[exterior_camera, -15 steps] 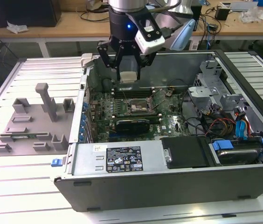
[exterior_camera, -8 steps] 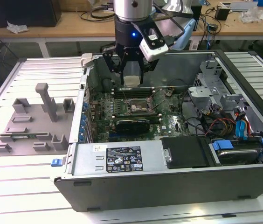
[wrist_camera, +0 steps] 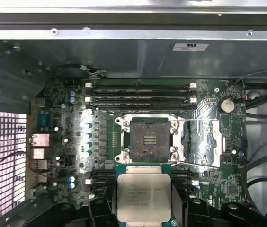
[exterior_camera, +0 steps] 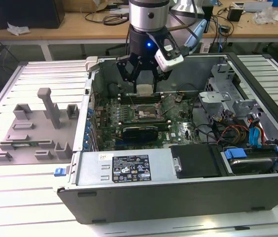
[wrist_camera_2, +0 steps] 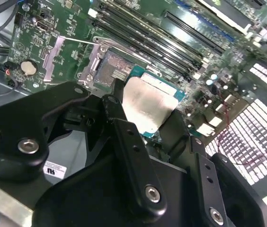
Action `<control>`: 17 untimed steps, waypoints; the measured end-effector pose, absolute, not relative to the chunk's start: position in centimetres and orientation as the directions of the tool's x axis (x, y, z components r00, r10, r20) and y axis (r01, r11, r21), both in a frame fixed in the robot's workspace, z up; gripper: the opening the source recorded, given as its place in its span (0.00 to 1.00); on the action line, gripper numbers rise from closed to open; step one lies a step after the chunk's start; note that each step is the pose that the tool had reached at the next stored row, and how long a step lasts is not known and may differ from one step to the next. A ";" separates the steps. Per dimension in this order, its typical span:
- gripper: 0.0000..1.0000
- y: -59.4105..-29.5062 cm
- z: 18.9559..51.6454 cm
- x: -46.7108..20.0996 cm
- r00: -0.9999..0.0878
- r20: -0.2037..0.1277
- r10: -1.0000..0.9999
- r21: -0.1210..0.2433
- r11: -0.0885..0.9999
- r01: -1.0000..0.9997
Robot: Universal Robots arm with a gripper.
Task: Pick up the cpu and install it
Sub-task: 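Pick up the cpu and move it towards the insertion slot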
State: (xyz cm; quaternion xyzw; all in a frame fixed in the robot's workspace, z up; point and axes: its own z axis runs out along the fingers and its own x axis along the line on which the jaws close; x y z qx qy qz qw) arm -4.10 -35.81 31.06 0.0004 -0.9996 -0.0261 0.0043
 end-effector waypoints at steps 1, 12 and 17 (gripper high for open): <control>0.55 -35.7 30.8 -3.9 -1.000 0.010 -0.001 0.052 0.999 -0.001; 0.55 -34.6 27.5 -3.7 -1.000 0.011 -0.011 0.052 0.999 -0.011; 0.55 -34.5 27.0 -3.7 -1.000 0.011 -0.013 0.052 0.999 -0.012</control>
